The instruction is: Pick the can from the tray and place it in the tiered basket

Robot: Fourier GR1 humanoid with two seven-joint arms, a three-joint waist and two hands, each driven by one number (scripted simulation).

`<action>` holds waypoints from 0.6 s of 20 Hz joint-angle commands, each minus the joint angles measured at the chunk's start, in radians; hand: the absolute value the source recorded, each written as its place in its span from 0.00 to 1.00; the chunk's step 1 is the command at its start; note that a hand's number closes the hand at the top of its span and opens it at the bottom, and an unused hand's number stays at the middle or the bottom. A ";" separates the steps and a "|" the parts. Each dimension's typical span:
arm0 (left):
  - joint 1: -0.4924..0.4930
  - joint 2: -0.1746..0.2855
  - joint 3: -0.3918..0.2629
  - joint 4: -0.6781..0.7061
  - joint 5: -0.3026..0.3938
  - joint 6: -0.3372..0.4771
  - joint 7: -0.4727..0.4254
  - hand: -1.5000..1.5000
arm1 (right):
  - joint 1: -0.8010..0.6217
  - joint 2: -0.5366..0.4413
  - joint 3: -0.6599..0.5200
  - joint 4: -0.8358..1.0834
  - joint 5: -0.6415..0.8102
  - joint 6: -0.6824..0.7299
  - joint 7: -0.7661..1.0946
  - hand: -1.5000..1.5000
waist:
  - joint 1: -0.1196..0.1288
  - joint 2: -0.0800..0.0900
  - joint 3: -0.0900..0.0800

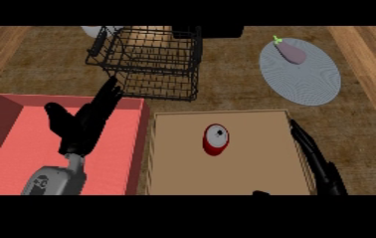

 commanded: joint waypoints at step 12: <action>-0.056 -0.029 -0.021 0.041 -0.023 -0.006 0.019 0.50 | 0.111 0.126 0.408 -0.432 0.835 0.246 0.847 0.00 | 0.026 0.005 -0.002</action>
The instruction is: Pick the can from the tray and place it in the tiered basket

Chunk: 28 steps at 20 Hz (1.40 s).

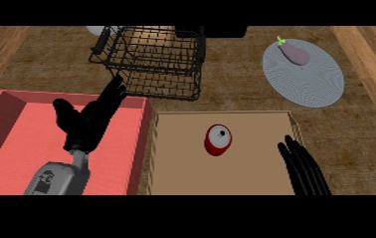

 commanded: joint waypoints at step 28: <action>-0.017 -0.064 0.047 -0.034 -0.051 -0.041 0.047 0.50 | -0.372 0.170 0.267 0.465 0.326 0.022 0.703 0.00 | 0.011 0.001 0.007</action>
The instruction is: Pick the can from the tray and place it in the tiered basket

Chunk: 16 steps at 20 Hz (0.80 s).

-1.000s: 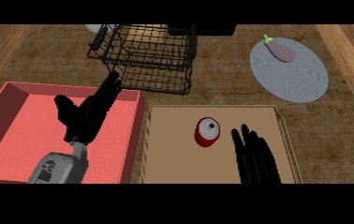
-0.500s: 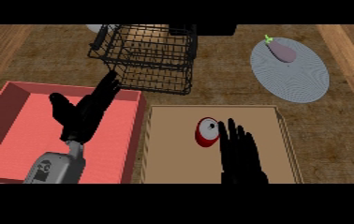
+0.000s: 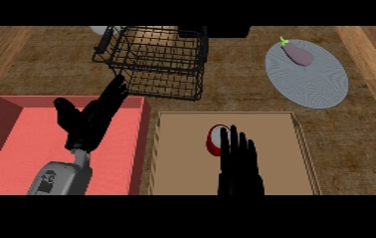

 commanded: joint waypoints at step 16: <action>0.046 -0.063 0.036 -0.043 -0.074 -0.023 0.030 0.50 | -0.016 0.027 -0.149 0.117 -0.065 -0.142 -0.125 0.00 | 0.001 0.000 0.000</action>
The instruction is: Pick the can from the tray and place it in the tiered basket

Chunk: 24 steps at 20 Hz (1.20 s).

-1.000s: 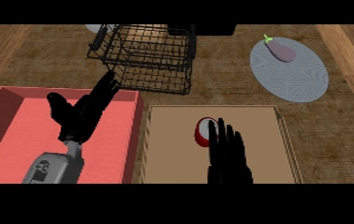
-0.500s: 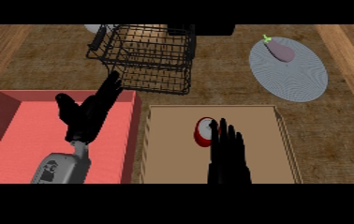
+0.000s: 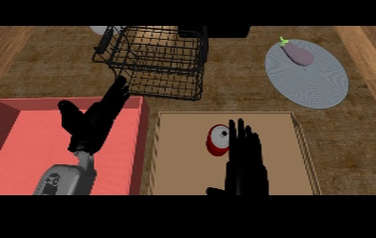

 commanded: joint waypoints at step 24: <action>-0.010 -0.025 0.074 0.086 -0.034 -0.090 -0.078 0.50 | -0.209 0.017 -0.174 0.443 -0.262 -0.221 -0.350 1.00 | 0.005 0.003 0.000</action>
